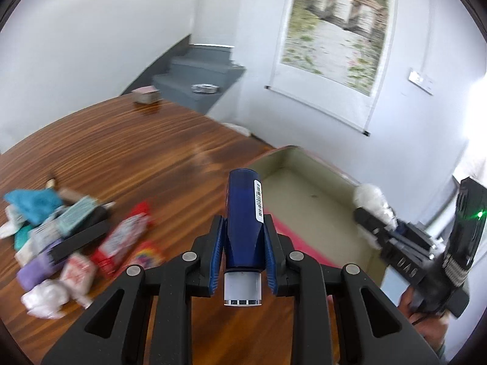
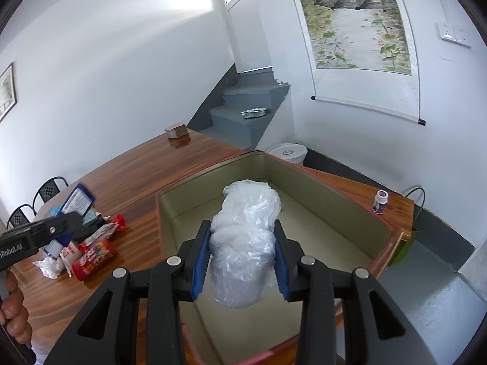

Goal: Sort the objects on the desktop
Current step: 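Carry both items to the red box and open both grippers to drop them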

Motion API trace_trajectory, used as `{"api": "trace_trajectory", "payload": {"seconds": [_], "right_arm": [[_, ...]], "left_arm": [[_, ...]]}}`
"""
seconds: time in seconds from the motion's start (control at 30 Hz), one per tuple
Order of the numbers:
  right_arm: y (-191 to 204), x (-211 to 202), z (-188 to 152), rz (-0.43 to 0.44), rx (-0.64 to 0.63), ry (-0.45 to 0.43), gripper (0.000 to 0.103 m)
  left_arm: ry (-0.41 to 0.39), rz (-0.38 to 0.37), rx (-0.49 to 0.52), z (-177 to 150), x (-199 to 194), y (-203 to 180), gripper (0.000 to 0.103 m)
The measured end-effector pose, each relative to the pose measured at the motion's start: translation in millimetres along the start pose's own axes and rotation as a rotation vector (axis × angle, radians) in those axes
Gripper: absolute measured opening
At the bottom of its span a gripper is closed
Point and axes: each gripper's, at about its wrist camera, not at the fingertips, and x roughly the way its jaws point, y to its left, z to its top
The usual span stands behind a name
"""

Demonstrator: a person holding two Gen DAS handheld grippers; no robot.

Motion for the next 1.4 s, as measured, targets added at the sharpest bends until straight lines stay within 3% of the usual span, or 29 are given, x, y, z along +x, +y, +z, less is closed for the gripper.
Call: {"api": "trace_trajectory", "payload": {"seconds": [0.53,0.57,0.6,0.63,0.67,0.7,1.07,1.4], "right_arm": [[-26,7,0,-0.034,0.052,-0.015,0.045],[-28,8,0,-0.034,0.059,-0.014,0.049],[-30,8,0,-0.033,0.071,-0.013,0.062],[-32,7,-1,-0.035,0.079,-0.017,0.074],[-33,6,-1,-0.038,0.082,-0.024,0.077],[-33,5,-1,-0.040,0.081,-0.029,0.079],[-25,5,-2,-0.041,0.078,-0.024,0.079],[-13,-5,-2,-0.030,0.073,-0.040,0.079]], "left_arm": [[0.039,-0.114,0.058,27,52,-57,0.028],[0.040,-0.114,0.056,28,53,-58,0.036],[0.038,-0.108,0.056,28,53,-58,0.043],[0.034,-0.099,0.057,28,54,-58,0.059],[0.022,-0.084,0.058,28,52,-57,0.069],[0.008,-0.072,0.057,28,50,-56,0.071],[-0.034,0.018,0.041,34,43,-41,0.071],[-0.031,0.041,0.012,36,34,-29,0.071]]}}
